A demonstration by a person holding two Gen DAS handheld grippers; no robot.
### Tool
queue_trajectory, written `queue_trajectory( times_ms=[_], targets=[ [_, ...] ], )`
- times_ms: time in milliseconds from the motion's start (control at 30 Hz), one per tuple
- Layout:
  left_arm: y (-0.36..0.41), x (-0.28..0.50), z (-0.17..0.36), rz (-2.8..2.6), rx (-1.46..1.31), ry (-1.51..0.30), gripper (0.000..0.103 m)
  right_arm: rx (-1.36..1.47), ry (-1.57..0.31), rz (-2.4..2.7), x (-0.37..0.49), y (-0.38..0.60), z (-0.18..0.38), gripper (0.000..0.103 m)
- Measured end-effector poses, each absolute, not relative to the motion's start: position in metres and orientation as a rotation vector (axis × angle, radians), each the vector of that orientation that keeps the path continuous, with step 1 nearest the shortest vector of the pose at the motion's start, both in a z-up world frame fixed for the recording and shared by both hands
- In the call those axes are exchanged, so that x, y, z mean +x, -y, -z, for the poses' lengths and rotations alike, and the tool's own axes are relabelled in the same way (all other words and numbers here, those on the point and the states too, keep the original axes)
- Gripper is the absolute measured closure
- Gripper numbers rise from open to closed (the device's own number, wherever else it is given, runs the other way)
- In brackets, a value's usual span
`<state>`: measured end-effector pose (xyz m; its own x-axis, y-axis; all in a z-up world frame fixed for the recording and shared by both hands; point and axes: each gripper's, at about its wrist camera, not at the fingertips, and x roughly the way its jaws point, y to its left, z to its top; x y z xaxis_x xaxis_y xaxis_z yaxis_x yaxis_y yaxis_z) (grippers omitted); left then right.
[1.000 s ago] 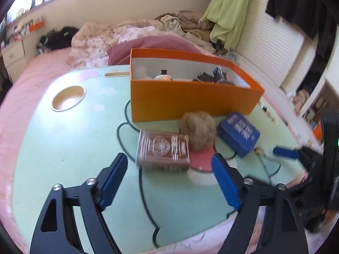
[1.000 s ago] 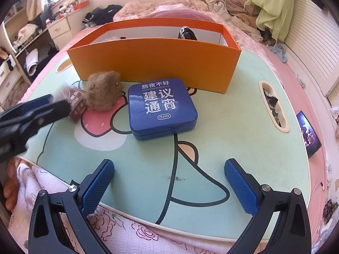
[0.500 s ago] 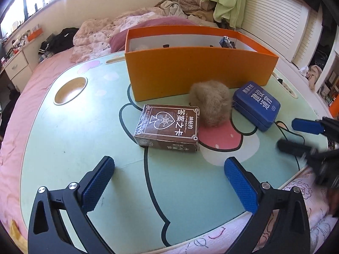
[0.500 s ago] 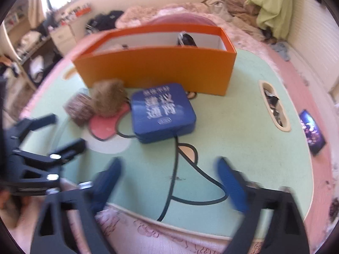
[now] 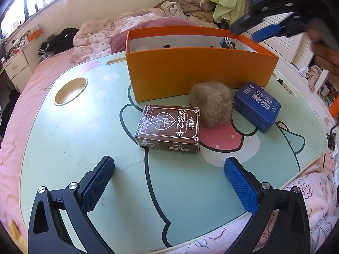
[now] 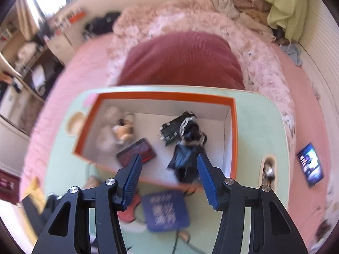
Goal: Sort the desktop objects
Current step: 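Grasp the black cloth bag from the box and set it beside the tin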
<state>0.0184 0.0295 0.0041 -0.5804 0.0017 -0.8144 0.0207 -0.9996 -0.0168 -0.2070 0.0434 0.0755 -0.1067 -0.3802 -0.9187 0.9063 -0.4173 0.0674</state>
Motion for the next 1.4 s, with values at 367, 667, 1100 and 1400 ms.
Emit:
queue_trajectory(
  times_ms=[367,667,1100,1400],
  targets=[
    [-0.029,0.018,-0.005,2.784,1.432,-0.037,0.000,1.235,-0.899,1.772,-0.220,-0.016,-0.022,0.074],
    [-0.028,0.018,-0.006,2.784,1.432,-0.036,0.000,1.089,-0.532,1.829,-0.218,-0.080,-0.110,0.074],
    [-0.027,0.018,-0.006,2.785,1.433,-0.036,0.000,1.348,-0.481,1.663,-0.221,-0.150,-0.036,0.069],
    [-0.028,0.017,-0.006,2.784,1.431,-0.037,0.000,1.191,-0.347,1.689,-0.194,-0.158,-0.054,0.035]
  ],
)
